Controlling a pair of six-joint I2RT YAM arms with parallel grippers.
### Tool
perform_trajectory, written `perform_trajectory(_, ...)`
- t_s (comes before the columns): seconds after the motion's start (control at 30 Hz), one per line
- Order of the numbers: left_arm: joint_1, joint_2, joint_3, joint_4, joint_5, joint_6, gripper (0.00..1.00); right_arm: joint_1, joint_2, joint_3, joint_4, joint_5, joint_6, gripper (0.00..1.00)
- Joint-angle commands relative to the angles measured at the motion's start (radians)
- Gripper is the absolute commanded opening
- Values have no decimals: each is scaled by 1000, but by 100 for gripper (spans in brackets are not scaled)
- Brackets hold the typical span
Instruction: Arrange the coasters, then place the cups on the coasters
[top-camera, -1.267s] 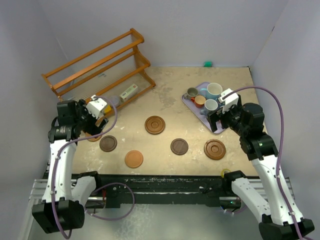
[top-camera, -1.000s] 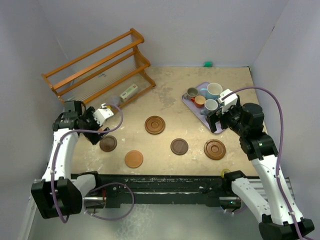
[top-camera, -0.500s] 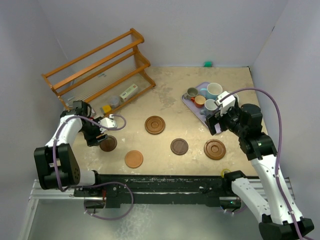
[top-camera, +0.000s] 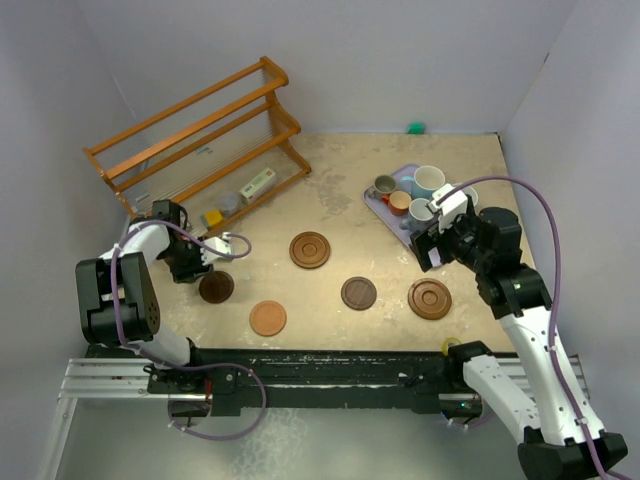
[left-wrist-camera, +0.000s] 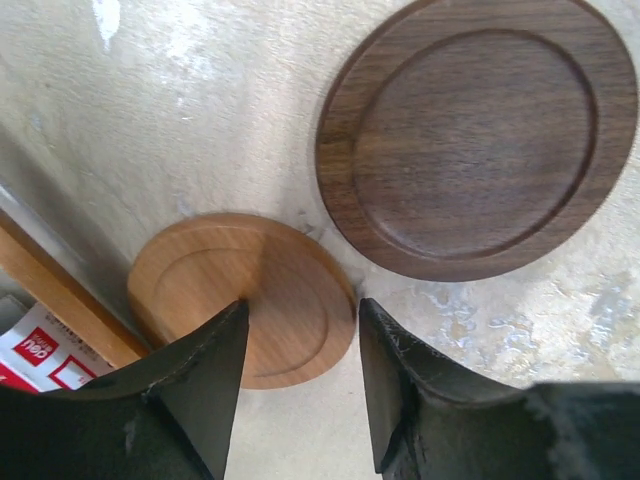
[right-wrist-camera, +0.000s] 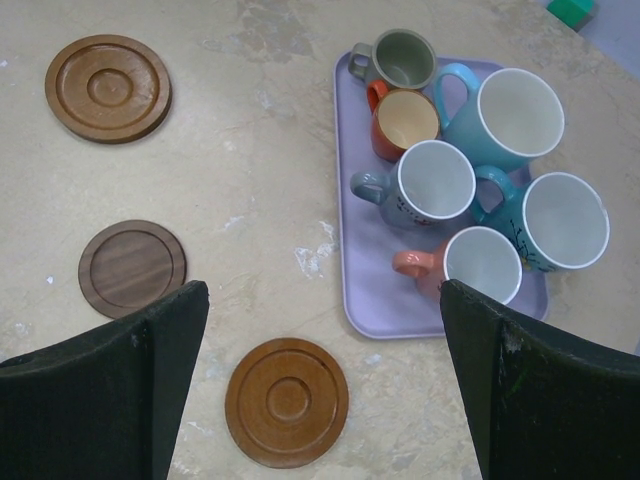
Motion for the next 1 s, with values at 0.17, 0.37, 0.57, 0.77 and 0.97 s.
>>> perform_trajectory(0.17, -5, 54, -21, 15, 56, 23, 32, 0, 17, 4, 10, -20, -17, 100)
perform_trajectory(0.37, -46, 27, -69, 38, 80, 4, 29, 0, 17, 1, 11, -14, -23, 100)
perform_trajectory(0.57, -94, 23, -71, 27, 109, -26, 29, 0, 14, -3, 11, -10, -25, 100)
perform_trajectory(0.77, -159, 30, -55, 36, 142, -75, 31, 0, 14, -3, 11, -6, -28, 100)
perform_trajectory(0.97, -187, 27, -20, 32, 181, -121, 31, 0, 16, -6, 11, 0, -31, 100)
